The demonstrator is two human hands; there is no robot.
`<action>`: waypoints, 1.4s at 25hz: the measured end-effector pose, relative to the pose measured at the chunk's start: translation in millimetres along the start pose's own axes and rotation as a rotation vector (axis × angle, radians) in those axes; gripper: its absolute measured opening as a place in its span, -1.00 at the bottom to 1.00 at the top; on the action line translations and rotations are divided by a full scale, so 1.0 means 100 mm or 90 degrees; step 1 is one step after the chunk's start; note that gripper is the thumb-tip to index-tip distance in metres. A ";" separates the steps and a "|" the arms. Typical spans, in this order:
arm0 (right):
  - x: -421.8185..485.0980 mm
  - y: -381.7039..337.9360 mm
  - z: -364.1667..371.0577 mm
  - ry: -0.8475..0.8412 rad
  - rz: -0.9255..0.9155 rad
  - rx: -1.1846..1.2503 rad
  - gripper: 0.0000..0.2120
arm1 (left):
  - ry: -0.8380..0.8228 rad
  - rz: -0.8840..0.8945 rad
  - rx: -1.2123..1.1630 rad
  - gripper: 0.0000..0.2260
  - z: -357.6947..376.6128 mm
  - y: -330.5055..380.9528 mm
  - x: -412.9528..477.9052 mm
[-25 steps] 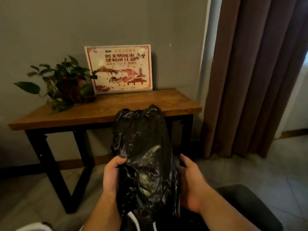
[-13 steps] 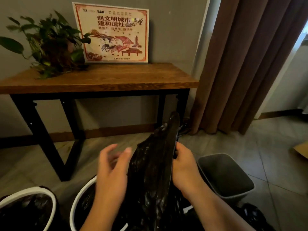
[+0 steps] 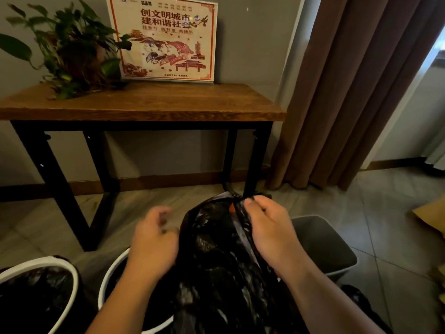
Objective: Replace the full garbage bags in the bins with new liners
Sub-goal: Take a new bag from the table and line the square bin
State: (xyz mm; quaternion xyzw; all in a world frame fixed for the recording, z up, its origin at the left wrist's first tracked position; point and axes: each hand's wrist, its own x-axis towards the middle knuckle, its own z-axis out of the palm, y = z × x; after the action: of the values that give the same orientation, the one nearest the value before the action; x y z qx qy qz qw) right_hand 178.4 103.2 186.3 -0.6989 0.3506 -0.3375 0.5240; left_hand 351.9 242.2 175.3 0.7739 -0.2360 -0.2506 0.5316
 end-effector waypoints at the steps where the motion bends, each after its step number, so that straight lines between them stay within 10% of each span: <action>1: 0.00 0.01 0.00 -0.010 -0.021 -0.038 -0.65 | 0.025 0.064 0.067 -0.79 0.01 0.14 -0.01; 6: -0.02 0.00 -0.01 -0.045 0.008 0.150 -0.91 | -0.263 0.142 0.049 -0.67 0.42 0.60 -0.16; 10: 0.02 -0.12 -0.12 0.056 0.059 0.172 -0.82 | -0.141 0.230 0.007 -0.68 0.39 0.50 -0.08; 15: -0.12 -0.16 -0.61 -0.224 0.237 -0.540 -0.64 | -0.007 0.469 0.361 -0.58 0.09 0.83 0.09; 19: -0.14 -0.13 -0.49 -0.105 -0.011 -0.483 -0.90 | -0.136 0.584 0.426 -0.56 -0.11 1.14 0.09; 23: -0.05 -0.04 -0.19 -0.137 -0.185 -0.475 -0.71 | -0.166 0.585 0.370 -0.52 -0.33 1.26 0.05; 29: 0.12 -0.08 0.10 0.191 -0.365 -0.412 -0.80 | -0.182 0.622 0.413 -0.60 -0.76 1.02 -0.06; 35: 0.11 -0.01 0.29 0.067 -0.381 -0.437 -0.72 | -0.055 0.625 0.264 -0.69 -0.83 0.60 -0.11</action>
State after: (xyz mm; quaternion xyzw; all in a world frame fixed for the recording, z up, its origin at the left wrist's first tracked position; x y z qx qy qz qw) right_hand 208.3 108.2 181.7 -0.8844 0.2512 -0.3736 0.1232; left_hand 390.1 288.3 259.1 0.6502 -0.6365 0.0474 0.4122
